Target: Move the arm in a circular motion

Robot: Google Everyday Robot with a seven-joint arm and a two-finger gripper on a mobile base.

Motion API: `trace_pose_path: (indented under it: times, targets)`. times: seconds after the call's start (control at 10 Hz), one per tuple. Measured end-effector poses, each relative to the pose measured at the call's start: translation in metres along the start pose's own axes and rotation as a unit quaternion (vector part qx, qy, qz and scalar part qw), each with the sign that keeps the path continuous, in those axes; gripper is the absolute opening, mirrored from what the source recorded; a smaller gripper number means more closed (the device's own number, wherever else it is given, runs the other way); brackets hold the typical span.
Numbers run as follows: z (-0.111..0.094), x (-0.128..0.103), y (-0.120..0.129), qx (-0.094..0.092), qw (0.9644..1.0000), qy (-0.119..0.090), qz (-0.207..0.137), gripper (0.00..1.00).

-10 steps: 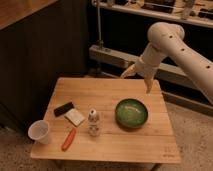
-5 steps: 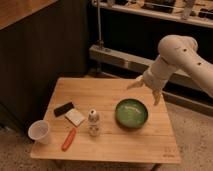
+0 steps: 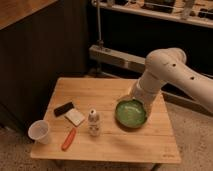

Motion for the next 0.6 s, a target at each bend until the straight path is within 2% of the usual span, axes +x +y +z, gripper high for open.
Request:
trace_pose_path:
  times: [0.3, 0.5, 0.6]
  targets:
    - [0.006, 0.007, -0.025, -0.011, 0.9997, 0.006, -0.022, 0.8]
    - [0.012, 0.001, -0.055, -0.02, 0.9991, 0.011, -0.036, 0.8]
    - [0.016, -0.002, -0.083, -0.028, 0.9982, 0.013, -0.051, 0.8]
